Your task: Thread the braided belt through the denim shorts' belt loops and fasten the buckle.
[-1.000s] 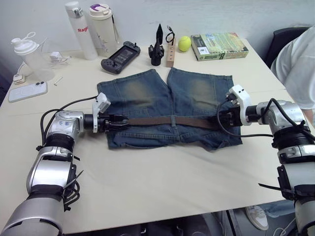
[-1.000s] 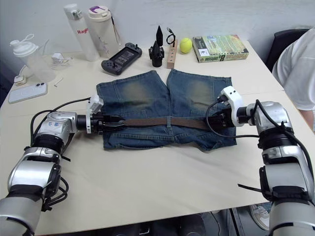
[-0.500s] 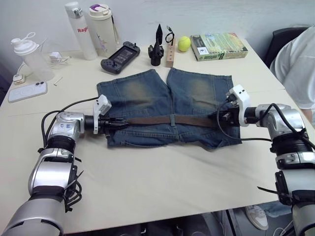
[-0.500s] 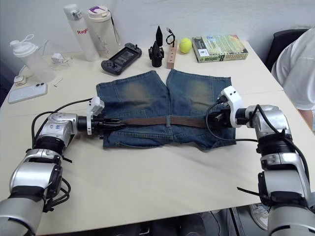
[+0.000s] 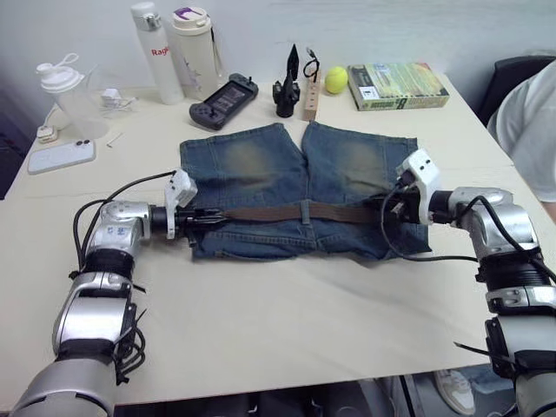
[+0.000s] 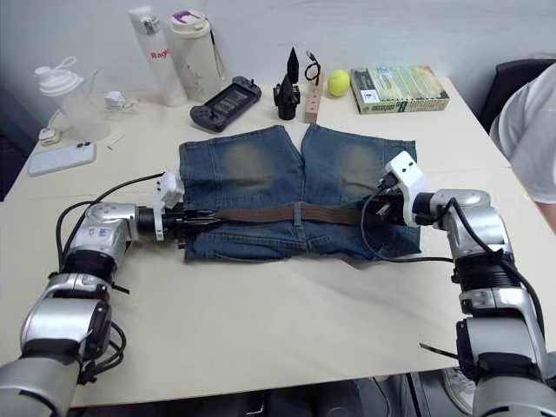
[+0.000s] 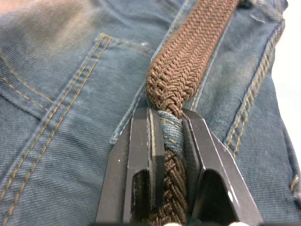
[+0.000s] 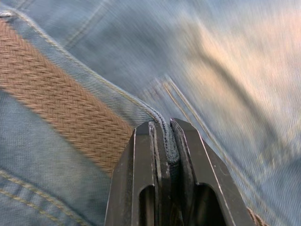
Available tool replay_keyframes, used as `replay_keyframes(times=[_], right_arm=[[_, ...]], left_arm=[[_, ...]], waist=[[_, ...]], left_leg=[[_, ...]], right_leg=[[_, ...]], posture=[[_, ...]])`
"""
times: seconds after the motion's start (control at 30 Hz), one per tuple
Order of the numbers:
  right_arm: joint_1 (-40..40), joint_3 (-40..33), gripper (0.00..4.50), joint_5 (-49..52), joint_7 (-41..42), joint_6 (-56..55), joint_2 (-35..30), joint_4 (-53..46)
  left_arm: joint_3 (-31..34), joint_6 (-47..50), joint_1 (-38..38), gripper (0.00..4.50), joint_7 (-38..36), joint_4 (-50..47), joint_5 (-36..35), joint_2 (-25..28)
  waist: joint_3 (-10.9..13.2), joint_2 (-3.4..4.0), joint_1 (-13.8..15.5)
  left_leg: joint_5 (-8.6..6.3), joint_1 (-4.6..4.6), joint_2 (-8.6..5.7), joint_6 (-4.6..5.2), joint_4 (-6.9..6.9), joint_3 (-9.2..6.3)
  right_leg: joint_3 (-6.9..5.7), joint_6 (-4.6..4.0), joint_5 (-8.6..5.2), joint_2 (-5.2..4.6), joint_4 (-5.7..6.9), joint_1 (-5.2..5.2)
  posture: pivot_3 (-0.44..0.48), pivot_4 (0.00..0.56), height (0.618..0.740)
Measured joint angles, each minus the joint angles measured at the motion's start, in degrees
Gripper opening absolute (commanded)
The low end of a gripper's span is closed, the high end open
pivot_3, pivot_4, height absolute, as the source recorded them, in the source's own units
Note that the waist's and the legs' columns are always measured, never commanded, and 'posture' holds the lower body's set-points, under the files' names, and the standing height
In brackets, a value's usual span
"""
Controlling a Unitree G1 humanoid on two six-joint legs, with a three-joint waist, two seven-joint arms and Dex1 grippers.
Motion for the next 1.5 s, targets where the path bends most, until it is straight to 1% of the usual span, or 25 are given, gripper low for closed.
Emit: replay_keyframes(times=[0.07, 0.17, 0.2, 0.27, 0.3, 0.4, 0.47, 0.53, 0.6, 0.63, 0.7, 0.8, 0.83, 0.87, 0.9, 0.97, 1.07, 1.13, 1.23, 1.33, 1.4, 1.43, 1.5], right_arm=[[3.76, -0.17, 0.04, 0.19, 0.81, -3.26, -1.05, -5.01], [13.35, -0.29, 0.04, -0.39, 2.68, -12.11, -4.80, -16.01], [15.56, -0.32, 0.04, -0.77, 2.80, -14.18, -5.67, -18.15], [22.53, -1.15, 0.04, -2.85, 2.39, -21.24, -8.53, -25.26], [24.11, -1.52, 0.04, -3.25, 2.28, -22.71, -9.00, -26.76], [31.67, -5.12, 0.04, -4.60, 0.30, -27.94, -10.47, -33.29], [36.23, -7.51, 0.04, -5.85, -1.36, -31.41, -10.66, -36.23], [38.60, -8.37, 0.04, -6.60, -2.12, -33.85, -10.68, -37.22], [43.34, -9.56, 0.04, -8.35, -2.87, -40.78, -11.23, -38.90], [44.95, -9.55, 0.04, -8.58, -2.64, -42.85, -11.67, -39.31], [47.34, -9.39, 1.00, -9.00, -1.89, -46.09, -12.37, -39.62], [51.09, -8.86, 2.12, -9.49, 0.43, -48.79, -15.11, -39.58], [51.88, -8.83, 2.70, -9.37, 1.18, -48.66, -15.92, -39.72], [52.86, -8.80, 2.88, -8.93, 2.18, -47.80, -17.12, -40.28], [54.08, -8.81, 3.51, -7.90, 3.49, -45.56, -18.44, -41.32], [55.67, -8.81, 4.40, -6.78, 5.41, -41.64, -20.42, -43.02], [55.35, -9.11, 4.46, -4.16, 6.49, -35.64, -21.05, -45.30], [54.39, -9.21, 4.46, -3.66, 6.80, -34.35, -21.82, -45.93], [53.02, -10.64, 4.46, -1.18, 7.63, -30.00, -23.24, -47.92], [52.55, -11.58, 4.46, 1.12, 8.06, -25.72, -23.66, -49.86], [51.83, -11.59, 4.50, 2.64, 7.99, -22.68, -23.66, -51.22], [51.75, -11.59, 4.50, 3.16, 8.02, -21.48, -23.66, -51.90], [51.74, -11.59, 4.50, 4.49, 8.28, -18.93, -23.66, -53.16]], left_arm=[[0.95, -3.66, 4.36, 0.31, 1.10, -6.78, -0.60, 0.29], [3.25, -16.07, 14.80, 0.31, 5.50, -19.77, 0.04, 1.96], [3.97, -19.12, 17.24, 0.31, 6.72, -22.44, 0.48, 2.26], [5.43, -29.04, 22.87, 0.31, 11.07, -29.30, 2.56, 2.55], [5.63, -32.21, 24.30, 0.31, 11.87, -30.40, 3.36, 2.88], [7.08, -47.49, 30.86, 0.31, 15.90, -33.27, 7.46, 4.36], [7.73, -56.58, 34.16, 0.31, 19.56, -33.59, 10.73, 4.33], [7.98, -61.56, 36.17, 0.31, 21.55, -33.61, 13.20, 4.32], [8.10, -68.48, 38.98, 0.31, 25.04, -31.89, 18.05, 4.86], [8.08, -69.76, 39.54, 0.31, 26.02, -30.70, 19.41, 5.33], [8.01, -72.08, 39.77, 0.27, 27.58, -27.92, 21.98, 6.45], [7.36, -75.93, 39.39, 0.27, 31.38, -24.53, 25.65, 8.54], [6.86, -76.89, 39.04, 0.27, 32.44, -23.85, 26.81, 9.09], [6.40, -77.55, 38.77, 0.27, 33.34, -23.25, 27.58, 9.56], [5.68, -78.17, 38.64, 0.27, 34.38, -22.84, 28.18, 10.46], [4.16, -78.38, 38.59, 0.27, 35.46, -22.66, 28.35, 11.99], [0.75, -77.20, 39.70, 0.27, 36.41, -23.29, 26.20, 15.23], [-1.00, -76.09, 40.84, 0.27, 36.42, -24.54, 24.51, 16.94], [-4.96, -73.85, 45.85, 0.27, 35.75, -29.05, 19.13, 22.13], [-6.22, -72.72, 48.98, 0.27, 35.50, -32.38, 16.38, 25.28], [-6.60, -71.32, 50.24, 1.24, 35.48, -34.36, 14.55, 26.84], [-6.64, -70.75, 50.46, 1.56, 35.43, -34.78, 13.85, 27.24], [-6.76, -69.51, 50.82, 2.55, 35.02, -35.47, 12.74, 28.16]], waist=[[0.00, 0.00, 0.53], [0.00, 0.00, 1.03], [0.00, 0.00, 1.14], [0.00, 0.01, 1.52], [0.00, 0.01, 1.62], [0.00, 0.02, 2.53], [0.00, 0.02, 2.83], [0.00, 0.02, 2.92], [0.00, 0.02, 3.41], [0.00, 0.01, 3.58], [0.00, 0.01, 3.90], [0.00, 0.01, 4.09], [0.00, 0.01, 4.11], [-0.01, 0.04, 4.11], [-0.02, 0.06, 4.12], [-0.05, 0.09, 4.11], [-0.07, 0.14, 3.84], [-0.07, 0.15, 3.71], [-0.06, 0.14, 3.19], [-0.04, 0.13, 2.99], [-0.03, 0.13, 2.90], [-0.03, 0.13, 2.88], [-0.03, 0.14, 3.06]], left_leg=[[0.00, 0.02, 0.00, 0.00, 0.03, 0.01], [-0.05, 0.10, 0.01, -0.06, 0.01, 0.05], [-0.05, 0.13, 0.01, -0.06, 0.03, 0.07], [-0.05, 0.18, 0.02, -0.07, 0.02, 0.15], [-0.05, 0.23, 0.02, -0.07, 0.05, 0.17], [-0.09, 0.35, 0.04, -0.09, 0.00, 0.33], [-0.10, 0.33, 0.06, -0.09, 0.00, 0.38], [-0.12, 0.36, 0.05, -0.08, 0.01, 0.40], [-0.13, 0.40, 0.06, -0.06, -0.01, 0.46], [-0.13, 0.42, 0.08, -0.06, -0.02, 0.48], [-0.14, 0.47, 0.14, -0.06, -0.02, 0.57], [-0.27, 0.70, 0.20, -0.03, -0.06, 0.80], [-0.33, 0.80, 0.23, -0.05, -0.08, 0.87], [-0.40, 0.88, 0.24, -0.04, -0.09, 0.92], [-0.46, 0.92, 0.29, -0.07, -0.10, 0.95], [-0.54, 0.95, 0.43, -0.14, -0.06, 0.97], [-0.65, 1.02, 0.60, -0.24, -0.07, 1.09], [-0.70, 1.03, 0.64, -0.25, -0.06, 1.14], [-0.78, 1.02, 0.77, -0.29, -0.05, 1.15], [-0.81, 1.00, 0.88, -0.34, -0.03, 1.16], [-0.82, 0.99, 0.90, -0.35, -0.03, 1.16], [-0.82, 0.99, 0.90, -0.35, -0.02, 1.16], [-0.85, 0.98, 0.90, -0.34, -0.02, 1.16]], right_leg=[[0.32, 0.00, 0.00, -0.02, -0.07, 0.06], [0.77, 0.00, 0.00, 0.06, -0.12, 0.06], [0.87, 0.00, 0.00, 0.08, -0.12, 0.08], [1.03, 0.02, 0.00, 0.11, -0.32, 0.17], [1.05, 0.03, 0.00, 0.12, -0.32, 0.23], [1.18, 0.07, 0.02, 0.12, -0.40, 0.25], [1.20, 0.09, 0.03, 0.12, -0.46, 0.24], [1.21, 0.10, 0.03, 0.12, -0.46, 0.27], [1.22, 0.14, 0.05, 0.14, -0.47, 0.27], [1.21, 0.14, 0.05, 0.16, -0.47, 0.27], [1.19, 0.14, 0.05, 0.25, -0.47, 0.26], [1.23, 0.15, 0.05, 0.26, -0.42, 0.32], [1.30, 0.16, 0.05, 0.26, -0.42, 0.35], [1.34, 0.16, 0.04, 0.26, -0.41, 0.37], [1.36, 0.17, 0.04, 0.27, -0.41, 0.39], [1.41, 0.17, 0.04, 0.38, -0.43, 0.40], [1.54, 0.14, 0.02, 0.47, -0.47, 0.39], [1.64, 0.12, 0.01, 0.50, -0.48, 0.36], [2.05, 0.11, 0.01, 0.53, -0.53, 0.35], [2.10, 0.07, -0.01, 0.57, -0.64, 0.36], [2.12, 0.05, -0.02, 0.57, -0.75, 0.38], [2.15, 0.05, -0.02, 0.57, -0.88, 0.38], [2.16, 0.04, -0.03, 0.57, -0.91, 0.36]], posture=[[0.000, 0.150, 0.722], [0.000, 0.150, 0.722], [0.000, 0.150, 0.722], [0.000, 0.150, 0.722], [0.000, 0.150, 0.722], [0.000, 0.150, 0.722], [0.000, 0.150, 0.722], [0.000, 0.150, 0.722], [0.000, 0.150, 0.722], [0.000, 0.150, 0.722], [0.000, 0.150, 0.722], [0.000, 0.150, 0.722], [0.000, 0.150, 0.722], [0.000, 0.150, 0.722], [0.000, 0.150, 0.722], [0.000, 0.150, 0.722], [0.000, 0.150, 0.722], [0.000, 0.150, 0.722], [0.000, 0.150, 0.722], [0.000, 0.150, 0.722], [0.000, 0.150, 0.722], [0.000, 0.150, 0.722], [0.000, 0.150, 0.722]])
